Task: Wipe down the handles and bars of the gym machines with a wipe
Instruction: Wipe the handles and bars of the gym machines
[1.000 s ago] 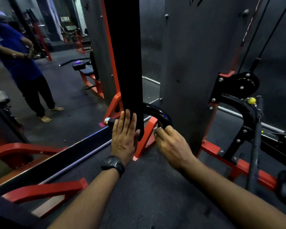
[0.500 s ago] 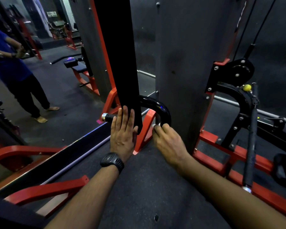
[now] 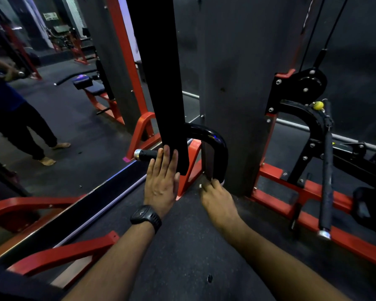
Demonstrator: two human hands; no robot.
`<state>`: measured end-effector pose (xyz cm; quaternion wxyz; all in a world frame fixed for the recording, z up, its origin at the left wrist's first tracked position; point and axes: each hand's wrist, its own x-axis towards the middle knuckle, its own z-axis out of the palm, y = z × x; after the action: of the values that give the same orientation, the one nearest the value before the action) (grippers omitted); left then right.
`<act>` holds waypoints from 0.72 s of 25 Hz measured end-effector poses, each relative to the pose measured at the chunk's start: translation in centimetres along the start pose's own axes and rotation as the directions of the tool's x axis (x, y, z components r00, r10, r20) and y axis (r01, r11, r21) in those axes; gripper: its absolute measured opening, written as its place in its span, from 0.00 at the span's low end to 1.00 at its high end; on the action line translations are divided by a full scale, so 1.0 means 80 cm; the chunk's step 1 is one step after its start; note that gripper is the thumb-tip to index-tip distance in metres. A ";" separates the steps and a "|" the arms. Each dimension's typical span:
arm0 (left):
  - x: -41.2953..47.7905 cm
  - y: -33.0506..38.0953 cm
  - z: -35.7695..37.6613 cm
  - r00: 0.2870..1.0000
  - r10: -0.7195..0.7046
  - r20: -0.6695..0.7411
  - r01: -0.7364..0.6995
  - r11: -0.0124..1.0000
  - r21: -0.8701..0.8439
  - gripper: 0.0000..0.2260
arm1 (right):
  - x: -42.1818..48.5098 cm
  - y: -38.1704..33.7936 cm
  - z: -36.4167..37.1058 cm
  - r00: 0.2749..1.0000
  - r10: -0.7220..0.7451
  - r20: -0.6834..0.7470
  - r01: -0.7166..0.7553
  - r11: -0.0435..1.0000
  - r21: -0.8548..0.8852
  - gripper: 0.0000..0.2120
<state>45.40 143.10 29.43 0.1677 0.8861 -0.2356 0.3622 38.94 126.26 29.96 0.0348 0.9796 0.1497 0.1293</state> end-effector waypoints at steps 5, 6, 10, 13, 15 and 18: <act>-0.029 -0.005 -0.037 0.998 0.023 0.058 -0.025 0.999 0.044 0.30 | -0.015 -0.041 -0.010 0.967 0.246 -0.063 -0.194 0.878 0.438 0.20; -0.033 -0.005 -0.043 0.997 0.027 0.069 -0.031 0.997 0.066 0.29 | -0.019 -0.046 -0.010 0.957 0.279 -0.074 -0.208 0.845 0.492 0.21; -0.056 -0.003 -0.077 0.996 -0.068 0.053 0.059 0.985 0.160 0.28 | -0.027 -0.073 -0.018 0.941 0.310 -0.138 -0.164 0.770 0.616 0.17; -0.077 -0.005 -0.108 0.989 -0.141 0.052 0.126 0.967 0.224 0.27 | -0.038 -0.103 -0.030 0.918 0.337 -0.209 -0.091 0.694 0.715 0.13; -0.085 -0.016 -0.130 0.980 -0.189 0.055 0.170 0.954 0.245 0.25 | -0.039 -0.123 -0.034 0.904 0.343 -0.255 -0.036 0.654 0.756 0.12; -0.089 -0.027 -0.152 0.966 -0.254 0.039 0.237 0.941 0.243 0.23 | -0.035 -0.141 -0.039 0.900 0.353 -0.256 0.001 0.585 0.811 0.14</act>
<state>35.25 152.71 32.33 0.0967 0.9343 -0.0843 0.3326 32.34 136.29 31.07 -0.4475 0.8550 0.0948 0.2446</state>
